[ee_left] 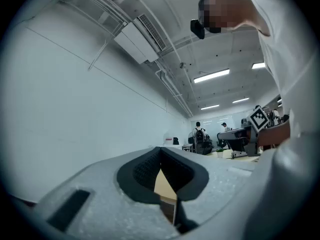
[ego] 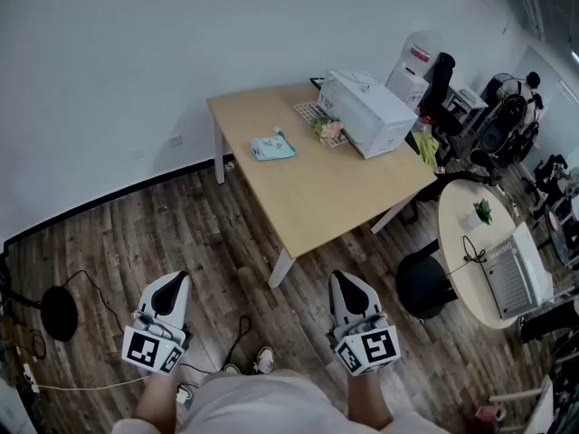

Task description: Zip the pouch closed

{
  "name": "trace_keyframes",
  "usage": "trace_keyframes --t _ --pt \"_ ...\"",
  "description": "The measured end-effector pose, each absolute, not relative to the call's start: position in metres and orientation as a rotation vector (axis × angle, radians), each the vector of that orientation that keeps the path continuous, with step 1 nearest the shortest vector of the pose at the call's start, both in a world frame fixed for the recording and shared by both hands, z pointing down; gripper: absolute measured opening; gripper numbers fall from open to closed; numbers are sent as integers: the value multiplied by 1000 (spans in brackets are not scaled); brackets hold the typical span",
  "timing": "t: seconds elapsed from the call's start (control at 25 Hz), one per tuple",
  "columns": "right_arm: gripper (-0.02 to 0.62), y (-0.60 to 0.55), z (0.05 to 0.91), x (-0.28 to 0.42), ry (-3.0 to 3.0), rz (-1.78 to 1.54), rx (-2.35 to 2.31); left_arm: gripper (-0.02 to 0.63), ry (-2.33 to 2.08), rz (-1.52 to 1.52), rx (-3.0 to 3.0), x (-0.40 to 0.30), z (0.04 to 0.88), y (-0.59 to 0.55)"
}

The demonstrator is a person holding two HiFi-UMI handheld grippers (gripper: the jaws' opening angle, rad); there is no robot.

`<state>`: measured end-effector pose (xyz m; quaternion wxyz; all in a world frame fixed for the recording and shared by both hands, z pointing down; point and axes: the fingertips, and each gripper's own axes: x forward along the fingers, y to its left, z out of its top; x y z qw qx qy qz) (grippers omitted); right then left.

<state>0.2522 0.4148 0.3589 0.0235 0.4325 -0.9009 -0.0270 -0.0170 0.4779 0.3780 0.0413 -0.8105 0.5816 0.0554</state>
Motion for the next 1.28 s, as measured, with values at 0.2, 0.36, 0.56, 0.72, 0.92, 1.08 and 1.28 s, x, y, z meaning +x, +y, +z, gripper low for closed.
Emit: trace_keyframes --t 0.2,0.36,0.56,0.72,0.92,1.08,1.28 --pt "-2 406 356 251 -2800 -84 1321 11 1794 173 -2479 -15 377 471" --pt "-2 399 357 250 -2816 -75 1304 11 1799 166 -2468 -14 373 469" --pt "-2 394 360 250 -2830 -71 1271 12 1832 185 -2432 -18 368 468" --pt "2 386 363 256 -2912 30 1221 11 1808 206 -2379 -15 357 465" --pt "222 372 372 270 -2947 134 1159 228 1862 232 -2412 -12 370 450" --pt "352 353 372 285 -2969 179 1183 300 1879 241 -2377 -10 364 433" --pt "457 330 391 284 -2977 236 1132 394 1913 208 -2344 -8 364 414"
